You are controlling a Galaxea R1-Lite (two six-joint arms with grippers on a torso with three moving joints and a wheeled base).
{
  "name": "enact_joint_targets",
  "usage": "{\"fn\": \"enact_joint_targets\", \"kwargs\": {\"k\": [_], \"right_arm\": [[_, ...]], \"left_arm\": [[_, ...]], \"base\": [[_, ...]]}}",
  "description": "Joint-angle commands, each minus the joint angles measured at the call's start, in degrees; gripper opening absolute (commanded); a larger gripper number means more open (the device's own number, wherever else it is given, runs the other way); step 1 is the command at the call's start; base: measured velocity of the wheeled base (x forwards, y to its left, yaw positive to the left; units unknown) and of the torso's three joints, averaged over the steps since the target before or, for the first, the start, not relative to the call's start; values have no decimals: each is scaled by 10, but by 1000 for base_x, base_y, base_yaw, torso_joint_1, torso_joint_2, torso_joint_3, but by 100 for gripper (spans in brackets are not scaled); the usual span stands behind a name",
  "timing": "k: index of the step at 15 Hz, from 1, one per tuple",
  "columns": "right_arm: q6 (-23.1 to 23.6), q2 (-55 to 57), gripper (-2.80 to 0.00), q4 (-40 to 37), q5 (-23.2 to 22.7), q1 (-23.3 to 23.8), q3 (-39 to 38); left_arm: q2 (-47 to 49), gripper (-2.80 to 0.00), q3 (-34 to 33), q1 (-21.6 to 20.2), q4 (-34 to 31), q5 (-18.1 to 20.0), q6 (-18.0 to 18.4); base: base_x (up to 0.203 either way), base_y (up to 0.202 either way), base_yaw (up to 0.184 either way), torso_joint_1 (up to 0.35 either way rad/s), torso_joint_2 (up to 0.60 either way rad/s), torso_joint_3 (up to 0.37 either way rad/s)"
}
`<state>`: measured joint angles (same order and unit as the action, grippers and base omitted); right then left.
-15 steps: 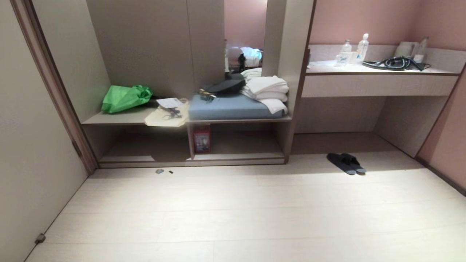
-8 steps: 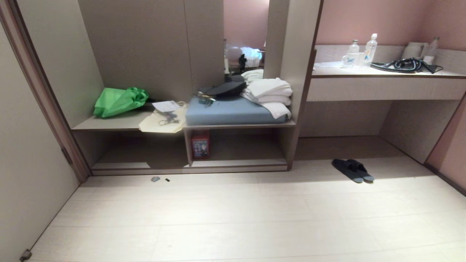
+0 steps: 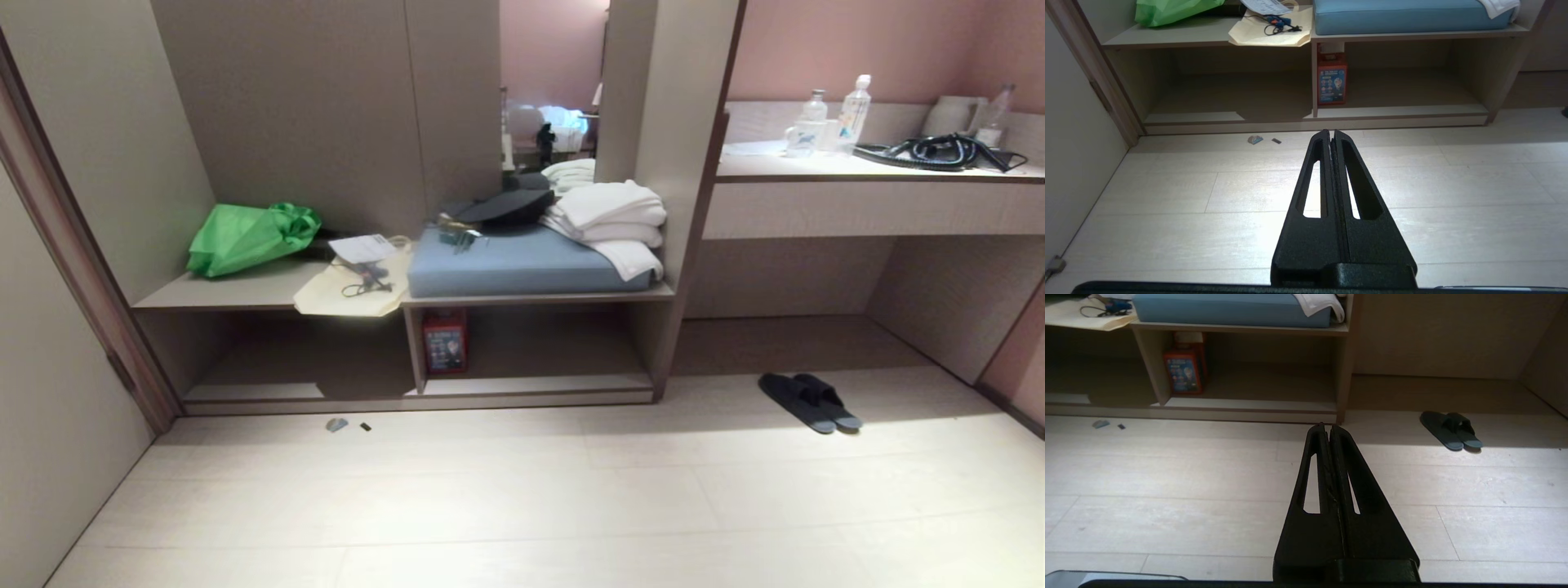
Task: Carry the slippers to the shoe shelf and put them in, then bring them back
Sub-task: Pick up the slippers on the floor
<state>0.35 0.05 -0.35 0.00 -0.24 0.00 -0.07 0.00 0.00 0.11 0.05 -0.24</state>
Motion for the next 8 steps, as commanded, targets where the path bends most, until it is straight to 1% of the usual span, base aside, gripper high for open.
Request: {"fn": "enact_joint_targets", "kwargs": {"k": [1, 8], "right_arm": [[0, 0, -280, 0, 1, 0, 0], [0, 0, -280, 0, 0, 0, 0]], "left_arm": [[1, -280, 0, 0, 0, 0, 0], [1, -280, 0, 0, 0, 0, 0]], "base": [[196, 0, 1, 2, 2, 6], [197, 0, 0, 3, 3, 2]]}}
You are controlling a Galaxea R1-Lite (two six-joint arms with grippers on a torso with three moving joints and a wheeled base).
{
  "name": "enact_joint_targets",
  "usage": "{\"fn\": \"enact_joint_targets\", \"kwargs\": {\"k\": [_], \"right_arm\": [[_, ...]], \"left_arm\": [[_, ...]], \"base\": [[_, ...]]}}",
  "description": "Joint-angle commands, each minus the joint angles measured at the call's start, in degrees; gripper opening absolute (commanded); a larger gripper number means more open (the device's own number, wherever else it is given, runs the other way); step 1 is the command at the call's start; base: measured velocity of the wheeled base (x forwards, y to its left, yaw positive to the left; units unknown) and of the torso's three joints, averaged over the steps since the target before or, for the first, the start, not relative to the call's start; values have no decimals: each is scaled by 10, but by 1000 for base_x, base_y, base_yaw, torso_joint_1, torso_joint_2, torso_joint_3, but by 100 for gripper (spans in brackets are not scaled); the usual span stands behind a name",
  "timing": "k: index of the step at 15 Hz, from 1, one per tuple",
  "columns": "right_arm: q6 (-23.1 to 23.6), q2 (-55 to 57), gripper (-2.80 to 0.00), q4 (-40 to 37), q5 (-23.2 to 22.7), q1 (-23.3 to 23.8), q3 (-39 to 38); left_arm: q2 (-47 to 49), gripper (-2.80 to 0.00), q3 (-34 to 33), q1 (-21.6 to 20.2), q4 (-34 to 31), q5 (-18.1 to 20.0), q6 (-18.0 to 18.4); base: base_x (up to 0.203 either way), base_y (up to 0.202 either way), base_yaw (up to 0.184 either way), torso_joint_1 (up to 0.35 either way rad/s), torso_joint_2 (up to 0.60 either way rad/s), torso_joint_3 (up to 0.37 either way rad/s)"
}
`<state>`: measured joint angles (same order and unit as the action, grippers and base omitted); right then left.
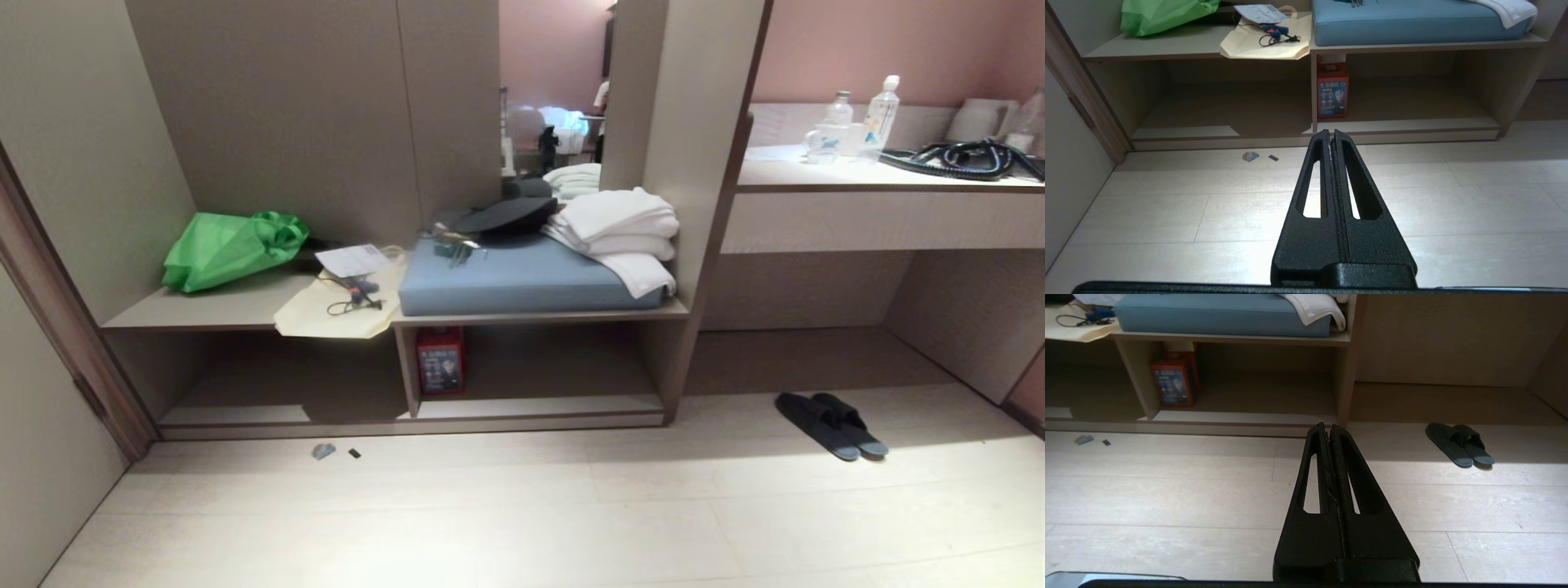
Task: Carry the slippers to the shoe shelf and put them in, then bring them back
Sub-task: Pick up the slippers on the floor
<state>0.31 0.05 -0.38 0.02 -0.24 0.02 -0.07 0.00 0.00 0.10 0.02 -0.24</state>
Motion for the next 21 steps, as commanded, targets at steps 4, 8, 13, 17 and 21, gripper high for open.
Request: {"fn": "enact_joint_targets", "kwargs": {"k": [4, 8, 13, 17, 21], "right_arm": [[0, 0, -280, 0, 0, 0, 0], [0, 0, -280, 0, 0, 0, 0], [0, 0, -280, 0, 0, 0, 0], [0, 0, -280, 0, 0, 0, 0], [0, 0, -280, 0, 0, 0, 0]], "left_arm": [[0, -280, 0, 0, 0, 0, 0], [0, -280, 0, 0, 0, 0, 0], [0, -280, 0, 0, 0, 0, 0], [0, -280, 0, 0, 0, 0, 0], [0, -280, 0, 0, 0, 0, 0]], "base": [[195, 0, 0, 2, 3, 3], [194, 0, 0, 2, 2, 1], [194, 0, 2, 3, 4, 2], [196, 0, 0, 2, 4, 2], [190, 0, 0, 2, 3, 2]]}}
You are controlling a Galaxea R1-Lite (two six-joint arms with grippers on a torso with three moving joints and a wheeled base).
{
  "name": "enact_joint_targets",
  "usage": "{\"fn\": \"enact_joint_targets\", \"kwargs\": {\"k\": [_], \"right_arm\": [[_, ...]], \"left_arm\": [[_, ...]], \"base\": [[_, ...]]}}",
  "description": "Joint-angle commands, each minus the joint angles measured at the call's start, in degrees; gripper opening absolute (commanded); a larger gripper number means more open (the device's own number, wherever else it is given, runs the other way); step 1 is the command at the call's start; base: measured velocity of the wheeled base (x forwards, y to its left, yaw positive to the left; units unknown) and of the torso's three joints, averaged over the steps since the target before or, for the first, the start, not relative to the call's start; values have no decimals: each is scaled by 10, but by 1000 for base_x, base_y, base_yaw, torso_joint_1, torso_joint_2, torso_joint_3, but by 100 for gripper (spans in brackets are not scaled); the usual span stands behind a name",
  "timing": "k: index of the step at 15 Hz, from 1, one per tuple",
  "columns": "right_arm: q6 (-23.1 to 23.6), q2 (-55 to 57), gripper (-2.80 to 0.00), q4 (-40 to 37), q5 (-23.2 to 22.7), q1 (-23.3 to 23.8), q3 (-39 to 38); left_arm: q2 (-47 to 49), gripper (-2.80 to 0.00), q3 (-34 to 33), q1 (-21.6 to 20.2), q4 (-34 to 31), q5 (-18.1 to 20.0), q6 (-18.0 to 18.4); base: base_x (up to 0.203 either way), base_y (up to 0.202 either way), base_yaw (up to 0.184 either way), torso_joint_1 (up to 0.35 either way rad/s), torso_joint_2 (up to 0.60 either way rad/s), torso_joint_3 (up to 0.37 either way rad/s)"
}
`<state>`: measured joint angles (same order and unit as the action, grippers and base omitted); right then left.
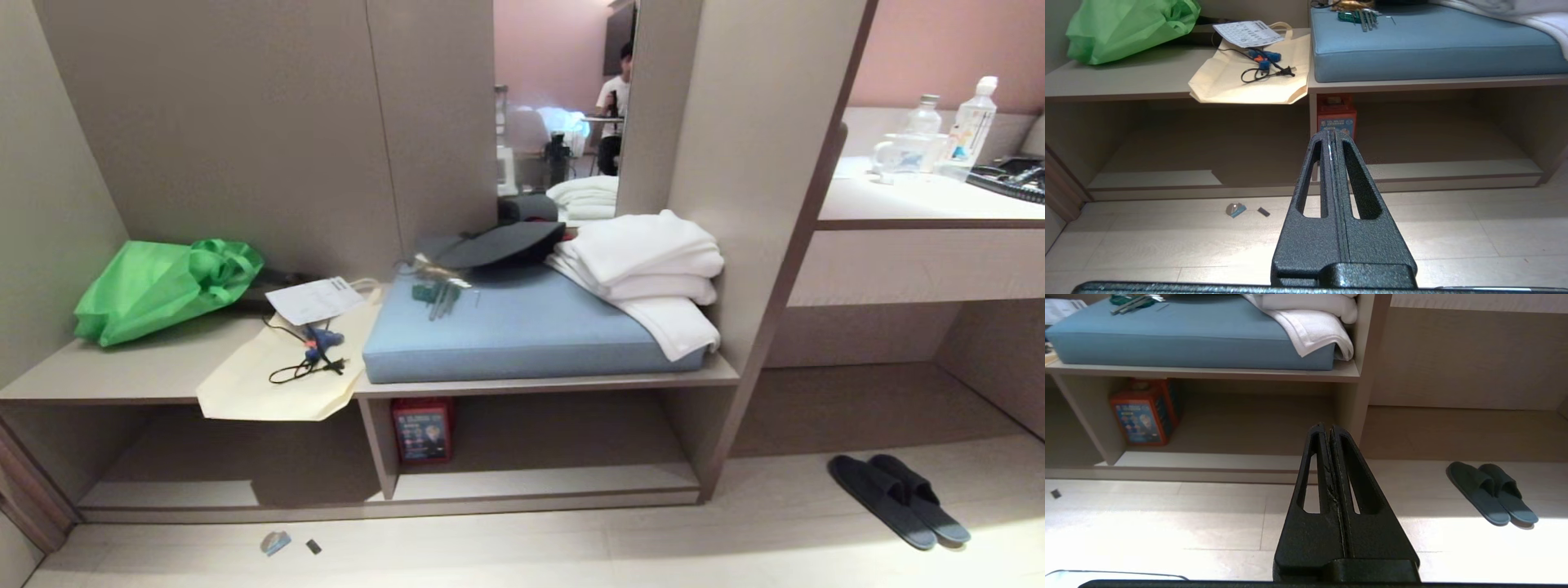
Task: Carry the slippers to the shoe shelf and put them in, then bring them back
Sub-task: Pick up the slippers on the floor
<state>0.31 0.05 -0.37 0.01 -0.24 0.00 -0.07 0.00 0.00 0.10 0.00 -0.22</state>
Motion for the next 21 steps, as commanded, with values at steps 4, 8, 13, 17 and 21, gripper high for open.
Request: {"fn": "enact_joint_targets", "kwargs": {"k": [4, 8, 13, 17, 21], "right_arm": [[1, 0, -280, 0, 0, 0, 0], [0, 0, -280, 0, 0, 0, 0], [0, 0, -280, 0, 0, 0, 0], [0, 0, -280, 0, 0, 0, 0], [0, 0, -280, 0, 0, 0, 0]], "left_arm": [[0, -280, 0, 0, 0, 0, -1], [0, -280, 0, 0, 0, 0, -1], [0, -280, 0, 0, 0, 0, -1], [0, -280, 0, 0, 0, 0, -1], [0, -280, 0, 0, 0, 0, -1]], "base": [[26, 0, -1, 2, 0, -1], [0, 0, 0, 0, 0, 0], [0, 0, 0, 0, 0, 0], [-1, -116, -3, 3, 2, 0], [0, -199, 1, 3, 3, 4]]}}
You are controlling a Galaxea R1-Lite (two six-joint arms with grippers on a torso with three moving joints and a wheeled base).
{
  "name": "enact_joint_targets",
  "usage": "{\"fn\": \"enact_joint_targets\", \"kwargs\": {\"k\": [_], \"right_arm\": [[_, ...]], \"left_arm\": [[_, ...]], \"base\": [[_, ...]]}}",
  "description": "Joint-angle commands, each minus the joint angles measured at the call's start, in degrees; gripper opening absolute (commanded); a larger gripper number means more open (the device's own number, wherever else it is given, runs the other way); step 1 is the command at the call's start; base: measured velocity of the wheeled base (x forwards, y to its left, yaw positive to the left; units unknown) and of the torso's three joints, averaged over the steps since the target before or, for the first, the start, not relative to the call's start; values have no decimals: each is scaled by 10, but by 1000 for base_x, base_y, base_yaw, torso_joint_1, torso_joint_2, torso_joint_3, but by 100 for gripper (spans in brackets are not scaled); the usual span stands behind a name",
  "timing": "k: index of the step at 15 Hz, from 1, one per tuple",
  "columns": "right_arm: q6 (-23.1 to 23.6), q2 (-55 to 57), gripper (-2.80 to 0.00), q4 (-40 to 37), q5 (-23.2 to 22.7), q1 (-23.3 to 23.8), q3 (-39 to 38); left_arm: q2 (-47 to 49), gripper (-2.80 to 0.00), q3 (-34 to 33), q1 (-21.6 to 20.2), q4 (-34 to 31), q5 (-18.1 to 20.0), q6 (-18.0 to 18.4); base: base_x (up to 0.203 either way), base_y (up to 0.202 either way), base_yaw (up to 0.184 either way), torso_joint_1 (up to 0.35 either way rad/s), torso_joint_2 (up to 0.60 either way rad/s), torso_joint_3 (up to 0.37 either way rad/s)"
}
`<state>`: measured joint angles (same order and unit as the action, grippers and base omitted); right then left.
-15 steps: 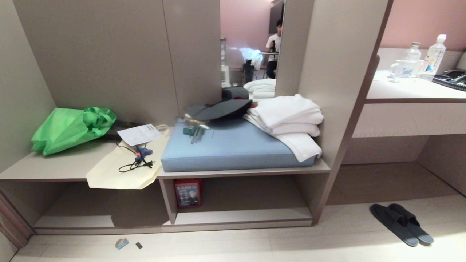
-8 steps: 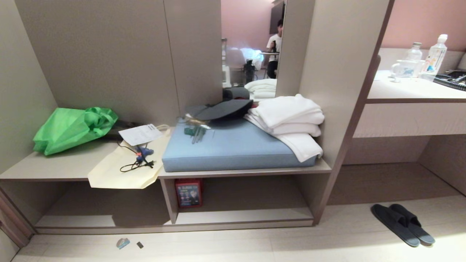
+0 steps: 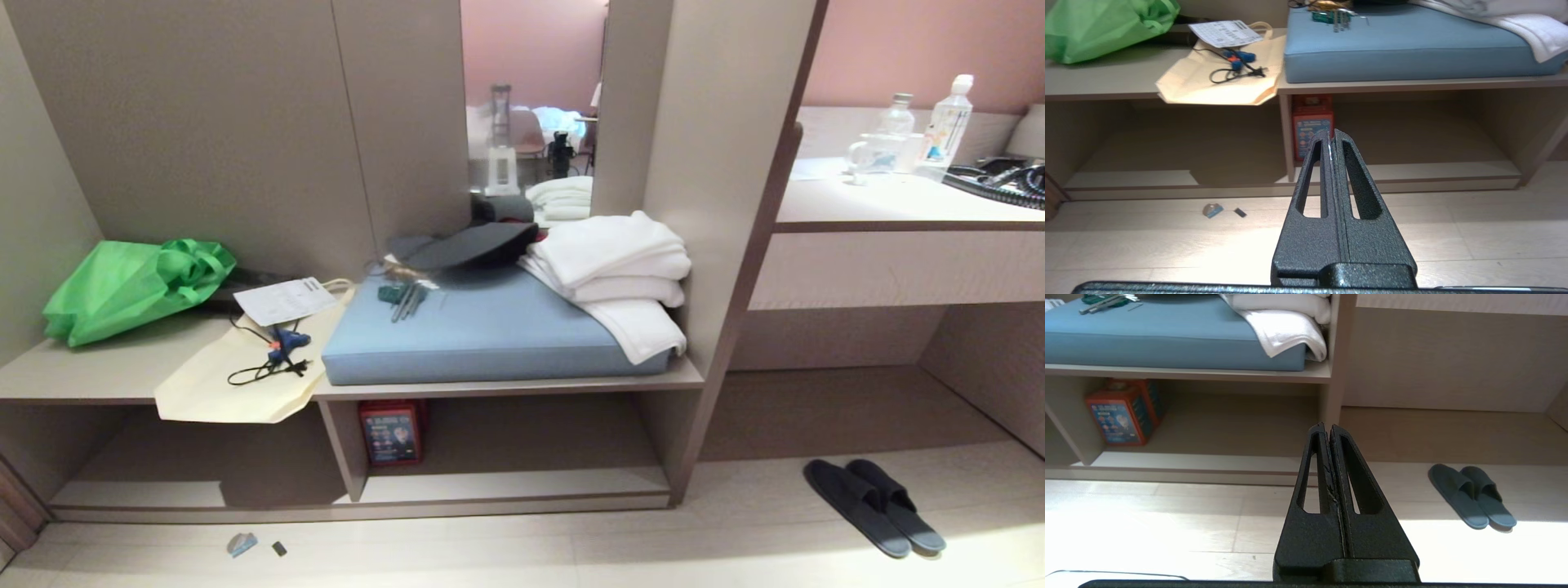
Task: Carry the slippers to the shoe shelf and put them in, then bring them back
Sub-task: Pick up the slippers on the floor
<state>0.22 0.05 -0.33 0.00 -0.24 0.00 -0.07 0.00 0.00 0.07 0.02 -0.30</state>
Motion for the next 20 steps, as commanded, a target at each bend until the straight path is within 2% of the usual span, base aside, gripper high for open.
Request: {"fn": "enact_joint_targets", "kwargs": {"k": [1, 20], "right_arm": [[0, 0, -280, 0, 0, 0, 0], [0, 0, -280, 0, 0, 0, 0]], "left_arm": [[0, -280, 0, 0, 0, 0, 0], [0, -280, 0, 0, 0, 0, 0]], "base": [[0, -194, 5, 2, 6, -2], [0, -198, 1, 2, 4, 2]]}}
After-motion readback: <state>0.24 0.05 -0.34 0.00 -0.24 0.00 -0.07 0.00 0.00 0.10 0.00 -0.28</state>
